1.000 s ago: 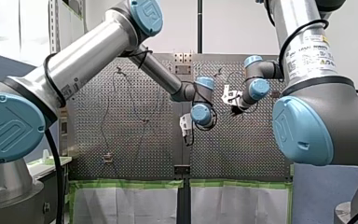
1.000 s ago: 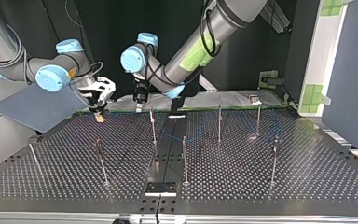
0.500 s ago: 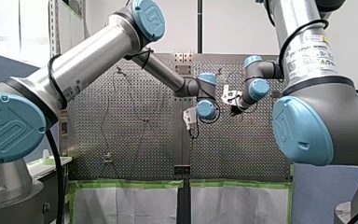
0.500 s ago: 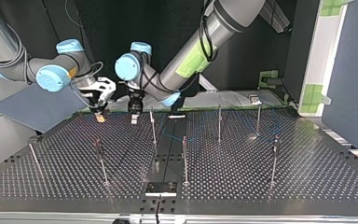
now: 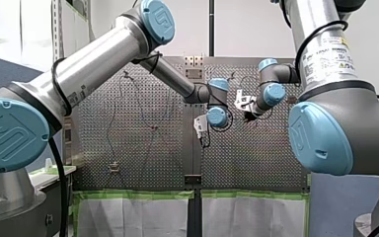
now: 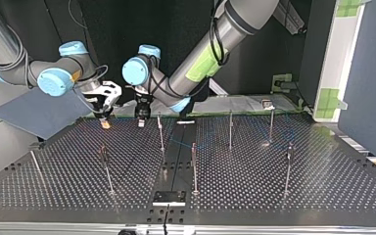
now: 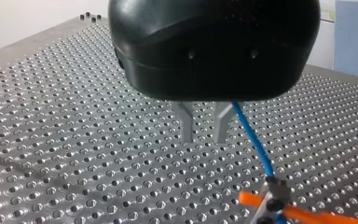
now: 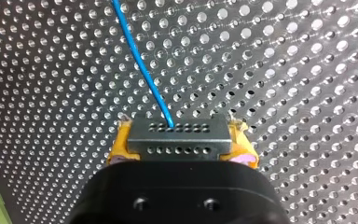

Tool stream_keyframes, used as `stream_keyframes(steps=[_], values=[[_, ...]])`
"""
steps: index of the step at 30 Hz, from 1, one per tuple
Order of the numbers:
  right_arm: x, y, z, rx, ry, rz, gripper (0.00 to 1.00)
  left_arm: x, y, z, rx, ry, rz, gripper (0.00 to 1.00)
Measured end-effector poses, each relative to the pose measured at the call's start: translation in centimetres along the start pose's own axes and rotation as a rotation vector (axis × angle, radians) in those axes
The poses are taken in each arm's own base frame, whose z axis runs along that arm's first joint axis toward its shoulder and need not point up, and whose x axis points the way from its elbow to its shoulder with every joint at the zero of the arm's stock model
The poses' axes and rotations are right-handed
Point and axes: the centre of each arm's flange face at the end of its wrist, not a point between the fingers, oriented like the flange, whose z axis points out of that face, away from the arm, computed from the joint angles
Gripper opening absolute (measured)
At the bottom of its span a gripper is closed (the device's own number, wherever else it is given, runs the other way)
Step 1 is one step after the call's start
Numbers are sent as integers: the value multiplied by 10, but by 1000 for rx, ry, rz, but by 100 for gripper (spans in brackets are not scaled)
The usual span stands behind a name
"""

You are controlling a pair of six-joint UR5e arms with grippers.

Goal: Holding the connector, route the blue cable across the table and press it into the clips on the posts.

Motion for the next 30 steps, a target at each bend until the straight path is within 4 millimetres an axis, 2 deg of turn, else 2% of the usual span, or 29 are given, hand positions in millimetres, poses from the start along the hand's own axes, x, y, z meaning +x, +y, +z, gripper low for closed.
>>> stream_keyframes(steps=[6,11,21,30], values=[[12,-4,-5,18,23,-1,0,-2,-1,0,1,-2,-7,0],[33,-13,-14,66,68,21,0,-12,-8,0,-5,-3,-7,0],[71,-21,-20,112,155,73,0,-60,-22,-18,-48,-19,-8,0],[116,-27,-42,115,243,120,0,-89,-33,-33,-56,-43,-18,0]])
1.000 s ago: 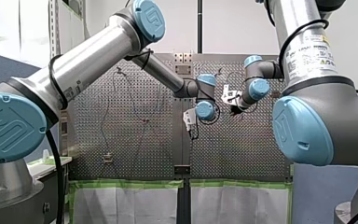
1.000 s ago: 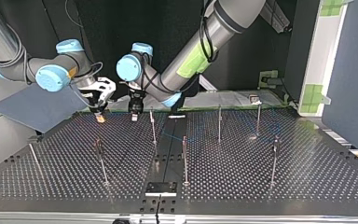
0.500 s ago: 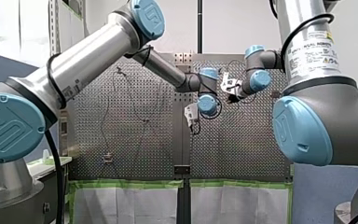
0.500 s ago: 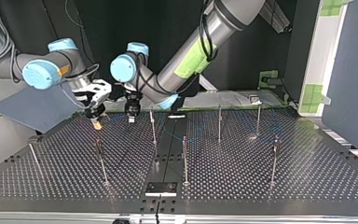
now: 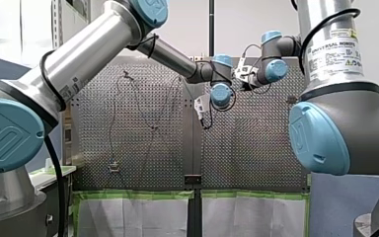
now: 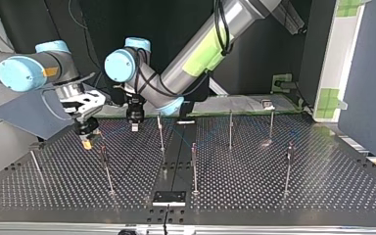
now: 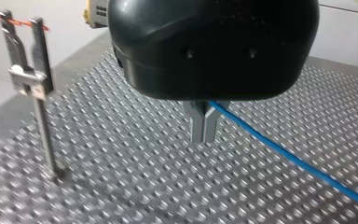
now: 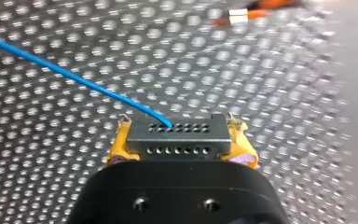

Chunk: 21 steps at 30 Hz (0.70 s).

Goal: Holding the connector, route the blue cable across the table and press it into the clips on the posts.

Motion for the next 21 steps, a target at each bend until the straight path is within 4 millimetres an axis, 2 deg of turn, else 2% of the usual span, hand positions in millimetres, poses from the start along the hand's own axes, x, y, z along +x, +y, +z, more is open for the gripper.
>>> stream_keyframes(steps=[10,21], values=[[29,-4,-13,-31,54,37,0,-21,-10,-1,19,-32,-1,0],[39,-4,-15,-35,65,32,0,-48,-22,11,47,-101,-44,0]])
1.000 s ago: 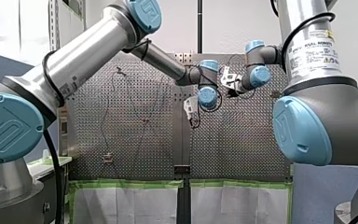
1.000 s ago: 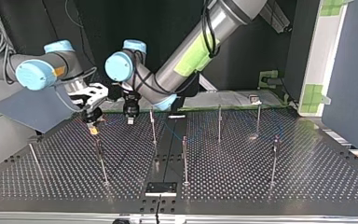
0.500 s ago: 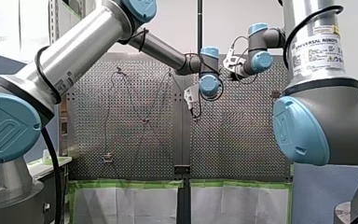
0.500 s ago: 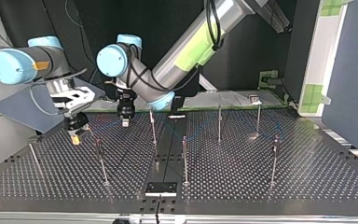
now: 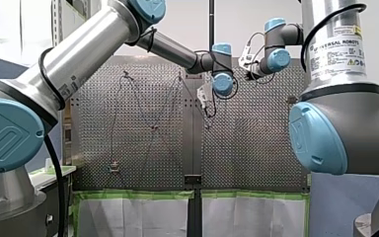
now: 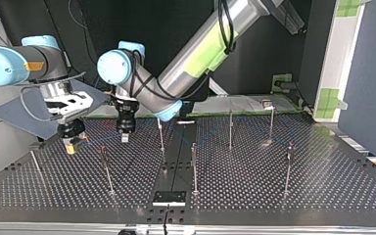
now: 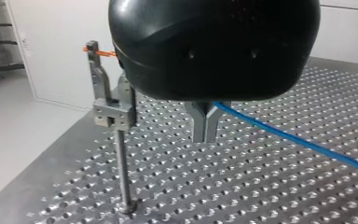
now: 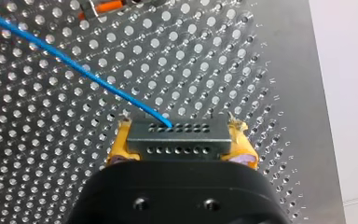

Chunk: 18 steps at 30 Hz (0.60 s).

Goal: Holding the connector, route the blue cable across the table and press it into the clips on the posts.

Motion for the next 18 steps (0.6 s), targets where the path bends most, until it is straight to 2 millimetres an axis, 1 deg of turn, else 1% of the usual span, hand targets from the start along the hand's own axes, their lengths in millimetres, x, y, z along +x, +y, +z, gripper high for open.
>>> stream_keyframes(steps=[6,13,18], values=[[3,-1,1,4,5,-10,0,-6,-1,6,4,-29,-17,0],[10,-3,3,8,14,-16,0,-8,-1,8,6,-40,-27,0],[11,-3,3,9,15,-17,0,-8,-1,9,5,-43,-29,0]])
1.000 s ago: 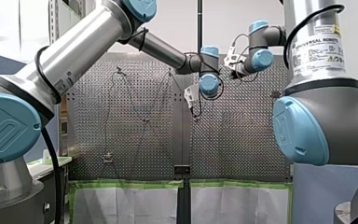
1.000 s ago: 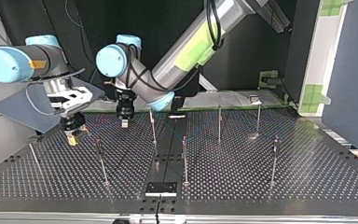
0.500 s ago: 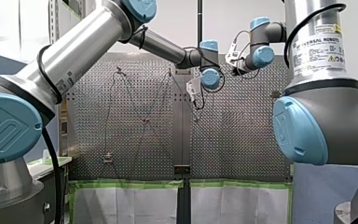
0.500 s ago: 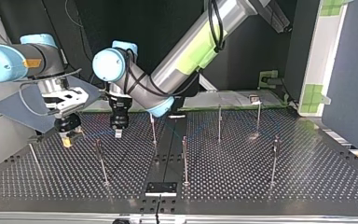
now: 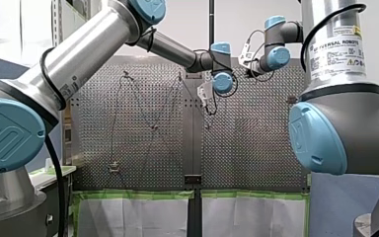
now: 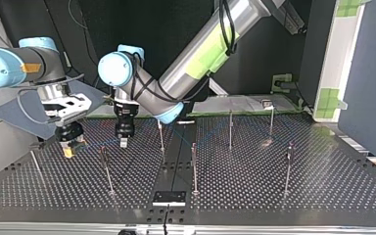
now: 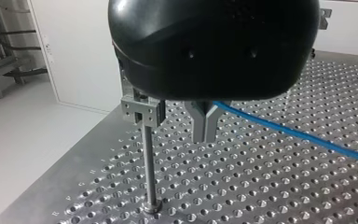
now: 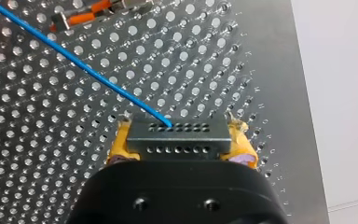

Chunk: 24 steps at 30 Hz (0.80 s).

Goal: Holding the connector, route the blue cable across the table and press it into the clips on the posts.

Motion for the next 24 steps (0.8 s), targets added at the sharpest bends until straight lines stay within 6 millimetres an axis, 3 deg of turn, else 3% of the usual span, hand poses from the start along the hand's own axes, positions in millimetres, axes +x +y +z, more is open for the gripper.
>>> stream_keyframes(steps=[24], values=[[1,-3,4,57,9,-48,0,-3,-3,3,-20,-65,-44,0]])
